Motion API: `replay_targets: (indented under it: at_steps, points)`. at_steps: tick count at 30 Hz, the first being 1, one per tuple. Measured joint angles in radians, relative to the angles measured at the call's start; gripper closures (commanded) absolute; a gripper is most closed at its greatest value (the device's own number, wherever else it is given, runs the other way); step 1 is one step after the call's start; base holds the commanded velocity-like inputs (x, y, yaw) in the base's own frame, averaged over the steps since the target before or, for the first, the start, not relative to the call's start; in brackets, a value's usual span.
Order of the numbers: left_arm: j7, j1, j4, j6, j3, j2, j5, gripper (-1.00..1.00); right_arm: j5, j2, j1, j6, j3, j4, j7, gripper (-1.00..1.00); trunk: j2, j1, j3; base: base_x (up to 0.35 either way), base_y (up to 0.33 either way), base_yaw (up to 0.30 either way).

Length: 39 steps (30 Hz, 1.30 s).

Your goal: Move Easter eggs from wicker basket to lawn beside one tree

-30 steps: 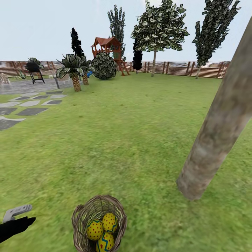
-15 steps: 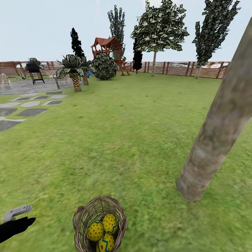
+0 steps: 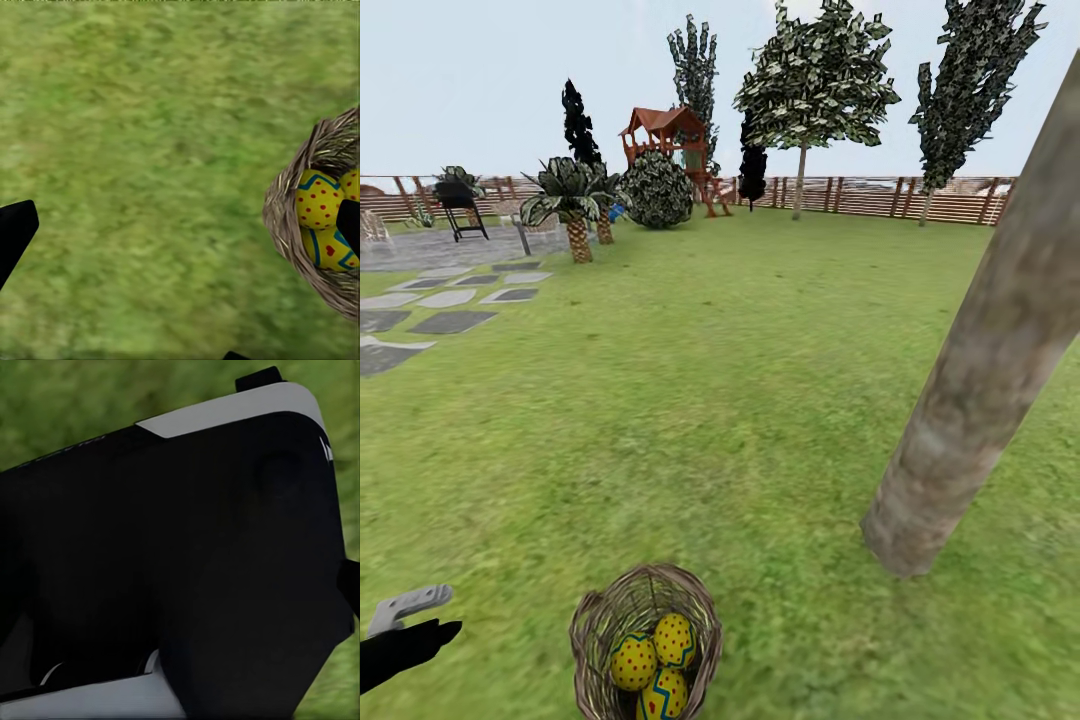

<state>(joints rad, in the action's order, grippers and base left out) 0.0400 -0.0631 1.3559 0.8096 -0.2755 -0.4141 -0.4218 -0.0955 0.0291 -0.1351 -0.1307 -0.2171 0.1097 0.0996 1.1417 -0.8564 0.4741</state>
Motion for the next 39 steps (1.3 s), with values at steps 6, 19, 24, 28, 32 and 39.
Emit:
replay_targets:
  at_steps: [6,19,24,28,32,39]
  points:
    - [0.0,0.001,0.001,0.0,0.0,0.0,-0.001,-1.0,0.0,0.0,0.0,0.0,0.0,0.0,0.0,-1.0,-0.042,0.023,-0.019,0.0,0.0,0.0]
    - [0.001,0.001,0.014,0.003,0.002,0.0,-0.003,-1.0,0.0,0.0,0.0,0.0,0.0,0.0,0.0,-1.0,-0.133,0.073,-0.06,0.0,0.0,0.0]
    - [0.0,0.001,0.014,0.003,0.003,0.0,-0.004,-1.0,0.0,0.0,0.0,0.0,0.0,0.0,0.0,-1.0,-0.168,0.092,-0.075,0.0,0.0,0.0]
    - [0.0,0.001,0.015,0.003,0.003,0.0,-0.004,-1.0,0.0,0.0,0.0,0.0,0.0,0.0,0.0,-1.0,-0.196,0.107,-0.088,0.0,0.0,0.0]
    - [0.002,0.001,0.015,0.003,0.003,0.0,-0.003,-1.0,0.0,0.0,0.0,0.0,0.0,0.0,0.0,-1.0,-0.224,0.123,-0.1,0.0,0.0,0.0]
    - [0.001,0.002,0.027,0.004,0.003,0.001,-0.004,-1.0,0.0,0.0,0.0,0.0,0.0,0.0,0.0,-1.0,-0.273,0.15,-0.122,0.0,0.0,0.0]
